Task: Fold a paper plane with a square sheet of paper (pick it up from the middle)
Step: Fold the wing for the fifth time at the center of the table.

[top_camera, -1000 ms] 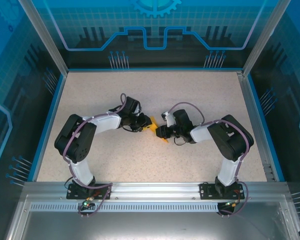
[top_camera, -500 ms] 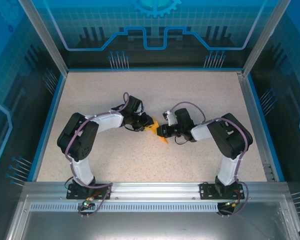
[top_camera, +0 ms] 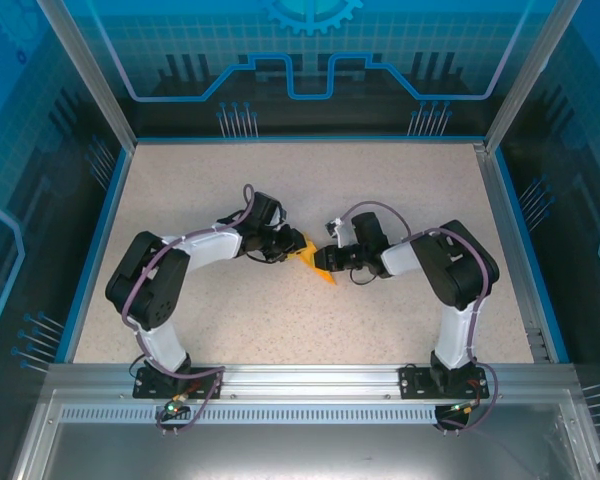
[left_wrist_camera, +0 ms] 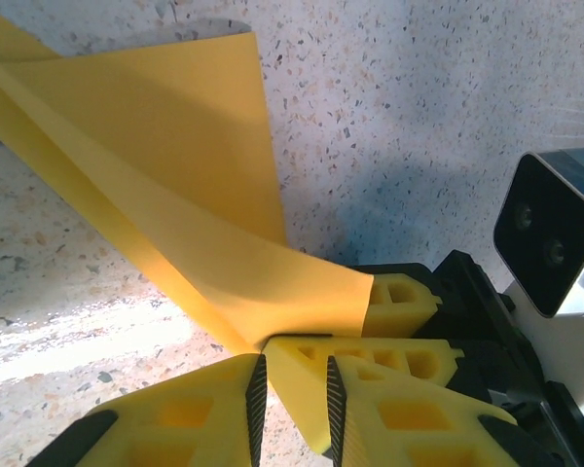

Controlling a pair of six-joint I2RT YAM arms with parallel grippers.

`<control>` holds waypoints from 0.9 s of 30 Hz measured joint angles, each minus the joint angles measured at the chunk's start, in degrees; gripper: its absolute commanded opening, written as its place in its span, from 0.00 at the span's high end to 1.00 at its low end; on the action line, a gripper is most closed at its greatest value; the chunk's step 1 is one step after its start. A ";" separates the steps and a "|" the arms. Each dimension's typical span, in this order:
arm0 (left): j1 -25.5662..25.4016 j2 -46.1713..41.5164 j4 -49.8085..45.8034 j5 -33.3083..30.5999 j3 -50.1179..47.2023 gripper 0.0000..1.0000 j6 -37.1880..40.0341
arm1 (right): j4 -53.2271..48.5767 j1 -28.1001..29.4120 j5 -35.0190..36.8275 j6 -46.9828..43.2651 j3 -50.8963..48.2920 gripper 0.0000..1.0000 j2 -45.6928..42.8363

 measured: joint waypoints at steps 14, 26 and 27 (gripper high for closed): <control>-0.02 0.13 3.32 0.70 -0.33 0.75 0.00 | 0.63 -1.14 -4.46 2.99 0.59 0.73 0.79; 0.00 3.85 3.76 1.29 0.57 0.76 -0.02 | 0.74 -1.44 -4.81 3.89 0.72 0.81 1.22; 0.00 3.85 3.72 1.29 0.74 0.76 -0.02 | 0.57 -1.51 -4.92 3.98 0.90 0.83 1.40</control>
